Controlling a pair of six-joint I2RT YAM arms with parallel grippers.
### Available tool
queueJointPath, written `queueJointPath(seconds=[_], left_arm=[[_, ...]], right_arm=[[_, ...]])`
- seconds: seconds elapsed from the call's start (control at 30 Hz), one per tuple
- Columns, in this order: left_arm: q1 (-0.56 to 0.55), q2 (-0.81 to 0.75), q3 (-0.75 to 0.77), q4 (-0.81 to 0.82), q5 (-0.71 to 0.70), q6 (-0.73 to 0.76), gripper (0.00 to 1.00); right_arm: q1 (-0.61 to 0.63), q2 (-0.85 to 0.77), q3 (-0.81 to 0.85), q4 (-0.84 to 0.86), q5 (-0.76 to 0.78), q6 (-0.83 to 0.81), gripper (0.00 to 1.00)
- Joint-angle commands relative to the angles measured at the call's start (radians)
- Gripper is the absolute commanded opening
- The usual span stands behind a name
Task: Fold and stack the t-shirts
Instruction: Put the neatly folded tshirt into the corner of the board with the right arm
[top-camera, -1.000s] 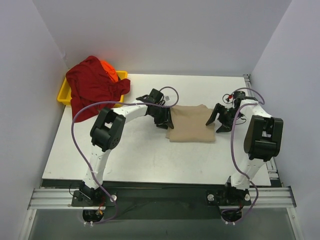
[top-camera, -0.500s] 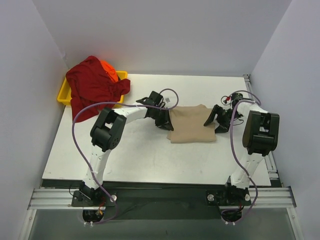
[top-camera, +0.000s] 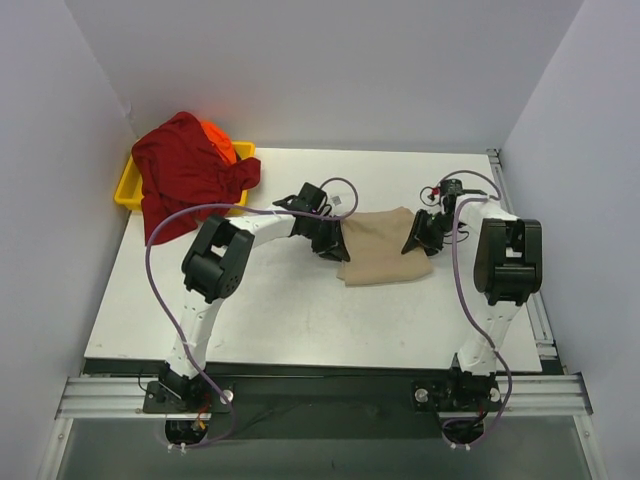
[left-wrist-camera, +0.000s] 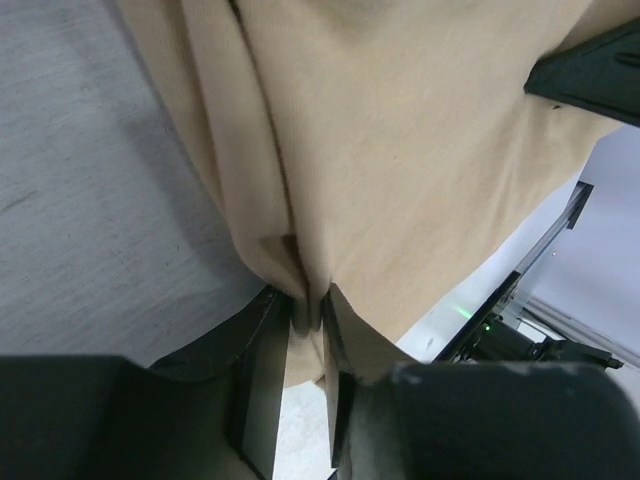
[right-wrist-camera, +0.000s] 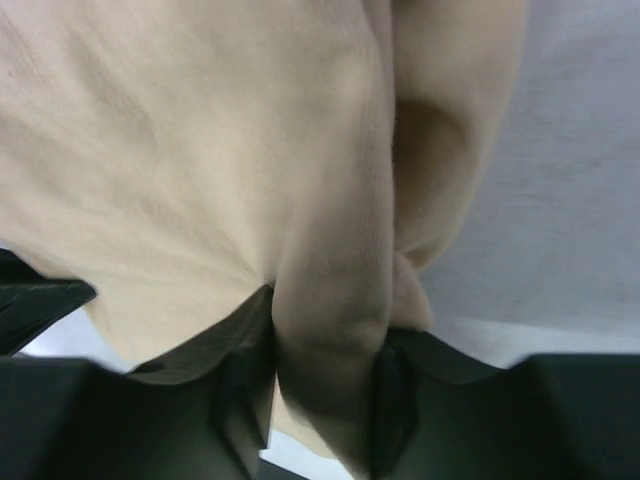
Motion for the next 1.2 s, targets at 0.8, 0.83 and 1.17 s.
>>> queueJointPath(seconds=[0.8, 0.83, 1.17], left_arm=[[0.060, -0.247, -0.029, -0.037, -0.161, 0.127, 0.48], [0.064, -0.254, -0.043, -0.038, -0.166, 0.132, 0.49], [0.098, -0.300, -0.080, -0.080, -0.221, 0.150, 0.49]], right_arm=[[-0.115, 0.330, 0.629, -0.310, 0.585, -0.024, 0.00], [-0.124, 0.354, 0.672, -0.316, 0.594, -0.019, 0.00], [-0.233, 0.470, 0.879, -0.355, 0.622, 0.018, 0.00]])
